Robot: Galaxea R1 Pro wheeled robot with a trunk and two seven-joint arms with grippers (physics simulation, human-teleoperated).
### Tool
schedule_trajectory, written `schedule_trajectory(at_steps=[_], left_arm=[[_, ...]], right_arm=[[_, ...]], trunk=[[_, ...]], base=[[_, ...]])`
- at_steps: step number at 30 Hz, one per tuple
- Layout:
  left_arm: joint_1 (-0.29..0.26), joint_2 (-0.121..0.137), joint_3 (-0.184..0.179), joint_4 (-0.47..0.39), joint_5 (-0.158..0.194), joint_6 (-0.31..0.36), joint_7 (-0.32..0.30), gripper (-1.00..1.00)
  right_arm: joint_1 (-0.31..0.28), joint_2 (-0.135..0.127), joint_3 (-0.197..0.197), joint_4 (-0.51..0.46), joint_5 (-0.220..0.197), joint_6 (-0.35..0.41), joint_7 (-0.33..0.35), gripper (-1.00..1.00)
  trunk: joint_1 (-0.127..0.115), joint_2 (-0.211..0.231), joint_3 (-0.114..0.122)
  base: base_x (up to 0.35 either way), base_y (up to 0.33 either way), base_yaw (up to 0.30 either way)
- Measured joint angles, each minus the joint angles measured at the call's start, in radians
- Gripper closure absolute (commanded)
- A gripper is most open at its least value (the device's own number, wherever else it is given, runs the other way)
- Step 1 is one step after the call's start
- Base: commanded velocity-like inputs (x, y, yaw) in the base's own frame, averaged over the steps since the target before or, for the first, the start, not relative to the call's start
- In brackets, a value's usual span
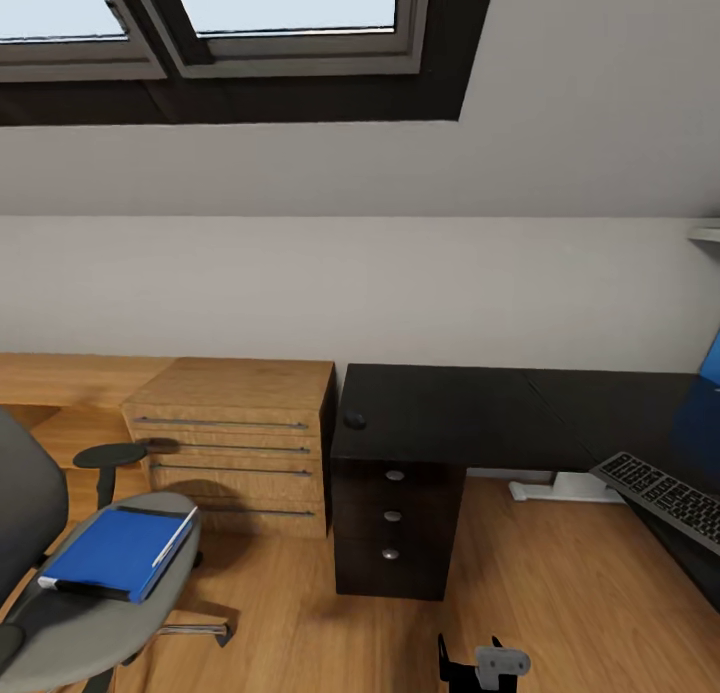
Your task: In the bedroom, organize the workspace by keeping the computer under the desk, ensuring the monitor is on the desk, placing the keyboard on the desk next to the monitor, placing the mouse on the desk next to the keyboard, moving the folder from the swivel chair onto the desk next to the mouse, stacking the notebook on top of the folder with the pen on top of the notebook, and positioning the swivel chair next to the desk.
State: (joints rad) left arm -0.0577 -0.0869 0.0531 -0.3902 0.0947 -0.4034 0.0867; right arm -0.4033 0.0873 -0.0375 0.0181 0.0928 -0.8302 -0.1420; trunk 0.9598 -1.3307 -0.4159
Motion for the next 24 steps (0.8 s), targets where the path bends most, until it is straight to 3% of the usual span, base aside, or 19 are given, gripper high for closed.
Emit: schedule_trajectory(at_steps=[24], left_arm=[[0.0,0.0,0.0,0.0,0.0,0.0,0.0,-1.0]], right_arm=[[0.0,0.0,0.001,0.001,0.0,0.002,0.001,-1.0]], trunk=[[-0.092,0.168,0.075]], base=[[0.093,0.0,0.0]])
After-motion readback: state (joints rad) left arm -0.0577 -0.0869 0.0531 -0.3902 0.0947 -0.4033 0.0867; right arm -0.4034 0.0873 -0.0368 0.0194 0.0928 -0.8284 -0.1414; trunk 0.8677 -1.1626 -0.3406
